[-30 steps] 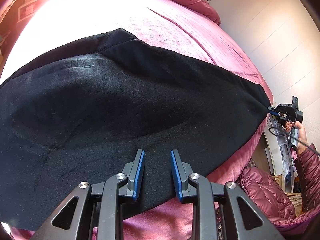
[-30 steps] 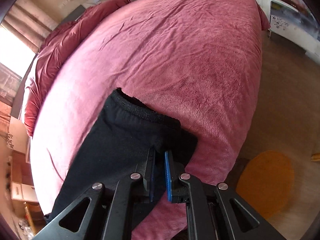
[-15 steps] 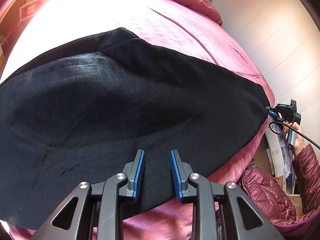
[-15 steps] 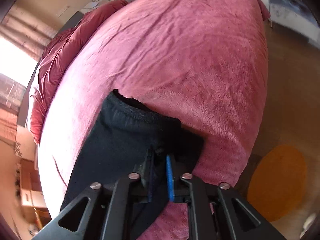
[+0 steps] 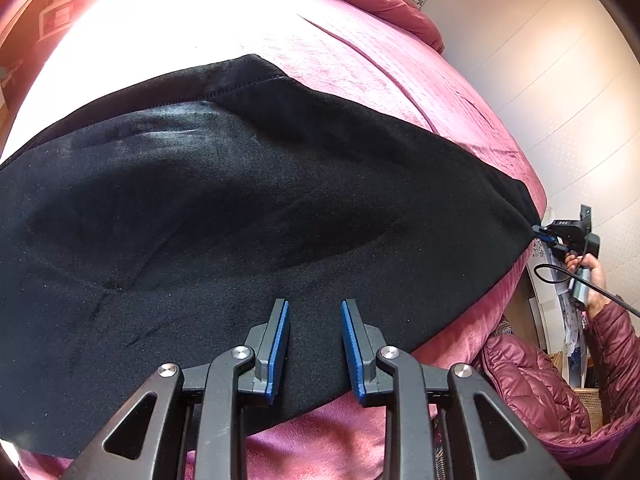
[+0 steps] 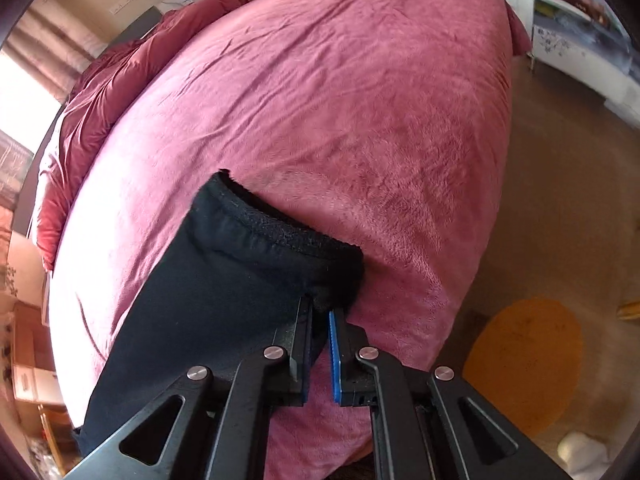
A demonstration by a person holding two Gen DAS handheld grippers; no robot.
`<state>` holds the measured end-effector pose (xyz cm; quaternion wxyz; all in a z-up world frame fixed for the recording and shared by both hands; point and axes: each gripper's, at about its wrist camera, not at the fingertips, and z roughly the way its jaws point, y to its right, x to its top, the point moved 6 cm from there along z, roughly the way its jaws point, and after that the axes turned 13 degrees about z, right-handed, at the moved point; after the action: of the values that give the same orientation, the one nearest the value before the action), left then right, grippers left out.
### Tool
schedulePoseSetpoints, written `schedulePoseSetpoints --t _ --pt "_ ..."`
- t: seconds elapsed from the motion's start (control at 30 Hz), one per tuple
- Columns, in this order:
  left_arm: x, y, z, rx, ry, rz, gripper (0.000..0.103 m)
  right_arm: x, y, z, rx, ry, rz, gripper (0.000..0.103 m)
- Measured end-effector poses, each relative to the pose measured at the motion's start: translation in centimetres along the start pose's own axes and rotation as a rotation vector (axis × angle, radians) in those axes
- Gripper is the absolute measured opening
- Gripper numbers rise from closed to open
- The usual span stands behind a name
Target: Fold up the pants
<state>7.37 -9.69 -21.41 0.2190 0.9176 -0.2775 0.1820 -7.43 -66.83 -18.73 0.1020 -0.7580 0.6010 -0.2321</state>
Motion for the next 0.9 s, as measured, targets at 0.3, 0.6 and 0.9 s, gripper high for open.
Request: schedulePoseSetpoints --t 0.3,0.6,0.9 --pt "0.1 0.6 0.0 0.022 0.024 0.005 0.027 0.9 0.3 -4.2 -0.077 0.132 -0.099 0.037" --pt "1.4 0.6 -0.8 0.056 0.077 0.021 0.027 2.2 -7.4 -2.1 -0.108 0.135 -0.279 0.037" --pt "1.4 -0.3 -0.1 0.084 0.051 0.009 0.027 3.4 -10.1 2.9 -0.174 0.056 -0.303 0.011"
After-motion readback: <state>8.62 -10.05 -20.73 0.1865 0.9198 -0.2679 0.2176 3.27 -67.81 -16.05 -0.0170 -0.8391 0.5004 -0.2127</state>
